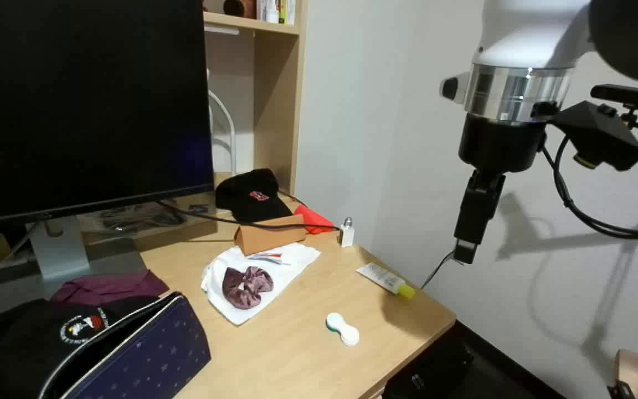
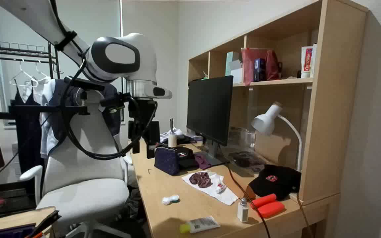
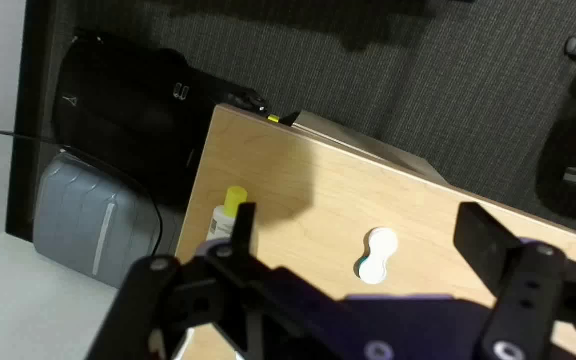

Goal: Pick up the red object and move it close to the edge of the table.

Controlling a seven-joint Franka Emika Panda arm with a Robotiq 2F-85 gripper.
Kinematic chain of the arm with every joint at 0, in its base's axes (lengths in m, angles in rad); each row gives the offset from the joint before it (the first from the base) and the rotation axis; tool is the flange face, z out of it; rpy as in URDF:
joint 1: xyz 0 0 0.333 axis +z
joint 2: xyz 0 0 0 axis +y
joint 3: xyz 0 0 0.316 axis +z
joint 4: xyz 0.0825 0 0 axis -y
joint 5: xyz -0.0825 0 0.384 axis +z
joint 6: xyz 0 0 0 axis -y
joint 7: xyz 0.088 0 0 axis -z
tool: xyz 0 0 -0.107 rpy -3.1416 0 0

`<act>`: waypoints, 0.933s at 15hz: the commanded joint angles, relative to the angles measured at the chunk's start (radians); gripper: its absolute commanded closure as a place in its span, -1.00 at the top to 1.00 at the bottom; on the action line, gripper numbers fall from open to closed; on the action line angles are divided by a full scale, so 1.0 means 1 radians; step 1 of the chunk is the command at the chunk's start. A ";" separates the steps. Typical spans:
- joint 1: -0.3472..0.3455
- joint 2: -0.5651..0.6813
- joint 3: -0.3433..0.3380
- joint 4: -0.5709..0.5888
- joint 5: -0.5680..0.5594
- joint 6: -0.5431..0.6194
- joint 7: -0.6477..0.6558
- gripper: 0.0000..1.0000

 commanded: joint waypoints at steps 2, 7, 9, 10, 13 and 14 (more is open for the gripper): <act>0.004 0.000 -0.004 0.001 -0.001 -0.002 0.001 1.00; 0.004 0.000 -0.004 0.001 -0.001 -0.002 0.002 1.00; 0.004 0.000 -0.004 0.001 -0.001 -0.002 0.002 1.00; 0.004 0.000 -0.004 0.001 -0.001 -0.002 0.002 1.00; -0.003 0.016 -0.008 0.021 0.004 0.006 0.016 1.00; -0.012 0.039 -0.016 0.050 0.008 0.014 0.026 1.00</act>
